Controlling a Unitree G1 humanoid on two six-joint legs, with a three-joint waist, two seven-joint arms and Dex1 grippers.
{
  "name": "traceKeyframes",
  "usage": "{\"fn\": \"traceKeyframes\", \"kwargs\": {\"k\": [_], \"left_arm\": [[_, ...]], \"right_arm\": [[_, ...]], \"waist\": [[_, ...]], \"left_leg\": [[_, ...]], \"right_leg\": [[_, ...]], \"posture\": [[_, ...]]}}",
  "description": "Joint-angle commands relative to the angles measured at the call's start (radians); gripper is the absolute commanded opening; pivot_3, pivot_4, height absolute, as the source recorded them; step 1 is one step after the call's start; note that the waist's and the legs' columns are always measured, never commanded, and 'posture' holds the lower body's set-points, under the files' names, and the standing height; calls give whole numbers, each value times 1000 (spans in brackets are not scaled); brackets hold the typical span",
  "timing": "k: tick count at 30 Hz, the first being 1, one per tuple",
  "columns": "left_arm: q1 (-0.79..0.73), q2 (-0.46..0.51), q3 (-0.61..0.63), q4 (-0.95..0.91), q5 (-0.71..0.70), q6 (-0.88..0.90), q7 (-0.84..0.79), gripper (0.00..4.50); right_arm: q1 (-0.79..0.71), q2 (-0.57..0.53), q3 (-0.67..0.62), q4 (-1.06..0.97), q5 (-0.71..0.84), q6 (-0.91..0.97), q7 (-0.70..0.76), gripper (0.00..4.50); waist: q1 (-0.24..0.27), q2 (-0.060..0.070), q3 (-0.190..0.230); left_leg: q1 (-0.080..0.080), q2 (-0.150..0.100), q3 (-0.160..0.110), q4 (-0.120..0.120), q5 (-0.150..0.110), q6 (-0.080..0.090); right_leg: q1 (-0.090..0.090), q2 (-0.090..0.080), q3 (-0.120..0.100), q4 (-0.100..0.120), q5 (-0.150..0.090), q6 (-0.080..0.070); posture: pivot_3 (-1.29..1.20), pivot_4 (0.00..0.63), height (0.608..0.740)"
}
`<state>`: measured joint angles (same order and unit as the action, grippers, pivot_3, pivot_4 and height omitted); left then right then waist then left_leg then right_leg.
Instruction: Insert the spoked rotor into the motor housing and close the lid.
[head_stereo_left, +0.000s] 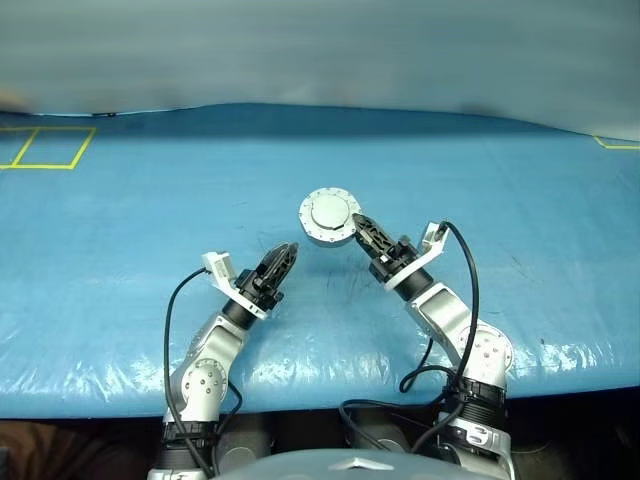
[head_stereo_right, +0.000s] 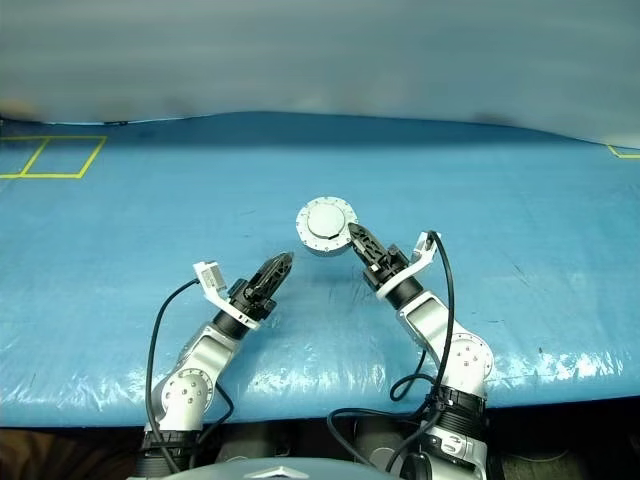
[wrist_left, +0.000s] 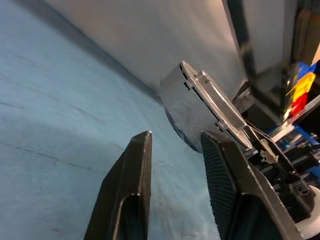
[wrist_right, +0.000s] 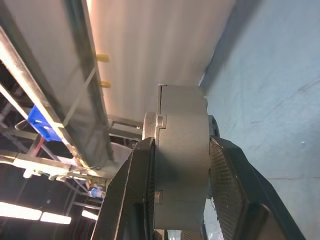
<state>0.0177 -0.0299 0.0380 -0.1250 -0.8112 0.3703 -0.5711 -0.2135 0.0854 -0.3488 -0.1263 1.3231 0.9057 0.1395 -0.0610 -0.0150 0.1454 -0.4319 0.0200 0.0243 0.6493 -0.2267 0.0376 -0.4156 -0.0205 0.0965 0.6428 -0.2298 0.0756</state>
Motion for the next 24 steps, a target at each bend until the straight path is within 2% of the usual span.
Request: {"fn": "traceKeyframes", "kwargs": {"k": [1, 3, 8, 15, 24], "left_arm": [[-9, -14, 7, -47, -69, 49, 3, 3263], [-7, -18, 10, -53, -117, 88, -1, 3871], [-12, -54, 39, -49, -242, 150, 5, 3871], [-44, -77, 58, -26, -321, 168, 8, 3871], [-68, -97, 20, 24, -219, 78, -19, 3871]], "right_arm": [[-18, -3, 25, -67, 68, -10, 9, 1195], [-12, -8, 37, -66, 79, -8, 4, 1195], [5, -18, 74, -61, 113, 21, -11, 1195], [36, -38, 132, -78, 161, 58, -9, 1195], [54, -58, 186, -110, 196, 64, -5, 1195]], "waist": [[-1, 0, 0], [-1, 0, 0], [-2, 0, 0], [-2, 0, 0], [1, 0, 0]], "left_leg": [[0, 0, 0, 0, 0, 0], [0, 0, -1, 0, 0, 0], [0, 0, -1, 1, 0, 0], [0, 0, -1, 1, 0, 0], [0, -1, -1, 2, 0, 0]], "right_leg": [[0, 0, 0, 0, 0, 0], [0, 0, -1, 0, 0, 0], [1, 0, 0, 0, 0, 0], [1, 0, -1, 0, 0, -1], [1, 0, -1, 0, -1, -2]], "posture": [[0, 150, 740], [0, 150, 740], [0, 150, 740], [0, 150, 740], [0, 150, 740]]}}
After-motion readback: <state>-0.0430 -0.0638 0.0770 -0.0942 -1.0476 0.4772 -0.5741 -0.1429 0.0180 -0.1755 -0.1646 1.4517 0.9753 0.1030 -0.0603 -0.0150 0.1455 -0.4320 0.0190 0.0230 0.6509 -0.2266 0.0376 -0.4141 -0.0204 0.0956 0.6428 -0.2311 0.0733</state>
